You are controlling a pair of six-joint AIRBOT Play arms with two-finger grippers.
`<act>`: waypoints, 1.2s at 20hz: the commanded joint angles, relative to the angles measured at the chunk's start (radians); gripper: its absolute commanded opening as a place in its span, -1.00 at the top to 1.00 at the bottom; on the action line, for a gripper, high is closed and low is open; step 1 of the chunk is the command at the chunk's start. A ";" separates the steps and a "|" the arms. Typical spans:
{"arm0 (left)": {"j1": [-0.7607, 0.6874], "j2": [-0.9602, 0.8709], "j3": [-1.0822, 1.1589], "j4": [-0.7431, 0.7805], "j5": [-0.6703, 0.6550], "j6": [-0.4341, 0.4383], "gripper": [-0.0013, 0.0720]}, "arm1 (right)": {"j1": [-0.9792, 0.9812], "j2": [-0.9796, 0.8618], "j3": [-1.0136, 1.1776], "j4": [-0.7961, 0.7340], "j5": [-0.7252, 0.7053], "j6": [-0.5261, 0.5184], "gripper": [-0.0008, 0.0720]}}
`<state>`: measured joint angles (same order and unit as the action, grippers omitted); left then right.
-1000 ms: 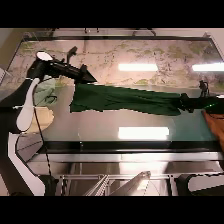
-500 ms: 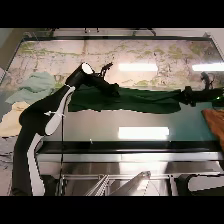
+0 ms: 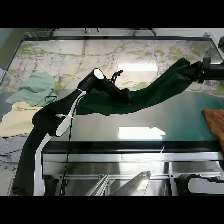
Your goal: Fold the shirts.
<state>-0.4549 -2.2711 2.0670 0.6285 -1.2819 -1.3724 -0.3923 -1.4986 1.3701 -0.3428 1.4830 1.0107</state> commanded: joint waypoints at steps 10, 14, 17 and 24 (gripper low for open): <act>0.592 0.526 -0.176 -0.492 -0.223 0.145 0.95 | 0.728 -0.125 0.027 0.034 -0.602 0.045 0.93; 0.697 0.626 -0.309 -0.492 -0.223 0.187 0.95 | 0.944 -0.415 0.254 0.039 -0.747 0.045 0.93; 0.705 0.665 -0.415 -0.493 -0.241 0.210 0.95 | 1.007 -0.574 0.468 0.060 -0.605 0.042 0.11; 0.702 0.665 -0.488 -0.499 -0.299 0.254 0.95 | 0.798 -0.439 0.481 -0.266 -0.169 0.307 0.93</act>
<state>0.2440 -1.6115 1.6073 0.1307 -1.5543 -1.1408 0.4824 -1.9911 1.8336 -0.4465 1.1465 1.1923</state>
